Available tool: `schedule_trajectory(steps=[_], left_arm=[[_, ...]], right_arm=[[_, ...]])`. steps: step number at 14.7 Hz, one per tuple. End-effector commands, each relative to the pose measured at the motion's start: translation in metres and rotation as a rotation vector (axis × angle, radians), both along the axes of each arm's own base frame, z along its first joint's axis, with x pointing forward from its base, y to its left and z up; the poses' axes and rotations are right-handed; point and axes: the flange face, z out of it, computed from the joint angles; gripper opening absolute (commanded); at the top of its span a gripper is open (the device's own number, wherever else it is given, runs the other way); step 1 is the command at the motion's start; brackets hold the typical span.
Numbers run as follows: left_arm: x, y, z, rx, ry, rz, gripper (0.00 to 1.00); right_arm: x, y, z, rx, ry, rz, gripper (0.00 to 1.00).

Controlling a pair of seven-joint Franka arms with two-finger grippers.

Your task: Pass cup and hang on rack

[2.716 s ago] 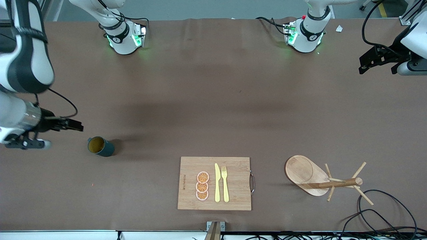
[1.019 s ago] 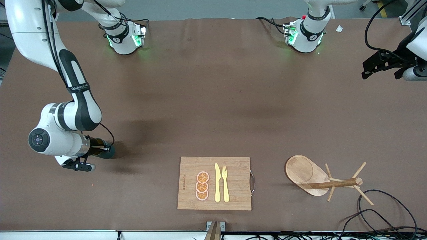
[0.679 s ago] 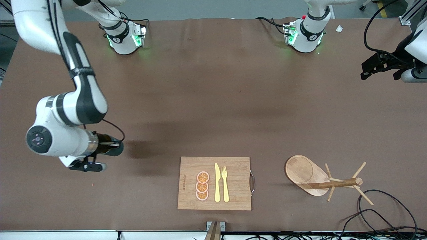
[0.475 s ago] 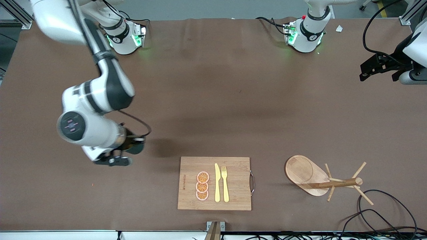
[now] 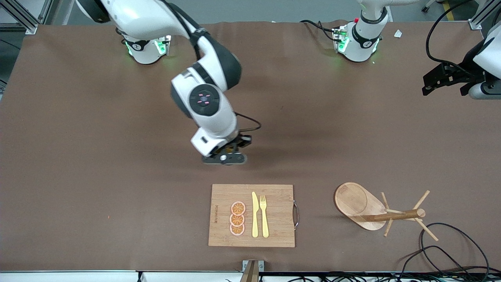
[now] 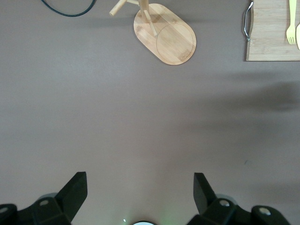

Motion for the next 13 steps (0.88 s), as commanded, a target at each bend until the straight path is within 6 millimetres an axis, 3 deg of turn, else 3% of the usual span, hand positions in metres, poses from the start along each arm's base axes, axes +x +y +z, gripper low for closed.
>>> schedule_trajectory(steps=[1,5,7,9,11,13], left_arm=[[0.002,-0.002,0.005,0.007,-0.008,0.000,1.00],[0.013,-0.007,-0.001,-0.001,-0.040,-0.004,1.00],[0.017,-0.009,-0.003,-0.003,-0.051,-0.004,1.00],[0.017,-0.009,-0.004,-0.005,-0.049,-0.008,1.00],[0.017,-0.008,-0.003,-0.005,-0.050,-0.012,1.00],[0.017,-0.009,-0.003,-0.005,-0.050,-0.012,1.00]], right_arm=[[-0.008,0.046,-0.030,0.017,-0.018,-0.048,0.03],[-0.036,0.093,-0.075,0.051,-0.042,-0.104,0.04],[-0.047,0.103,-0.100,0.039,-0.029,-0.127,0.08],[-0.053,0.108,-0.113,0.025,-0.021,-0.123,0.11],[-0.054,0.107,-0.117,0.017,-0.018,-0.123,0.23],[-0.048,0.101,-0.118,0.001,-0.031,-0.124,0.43]])
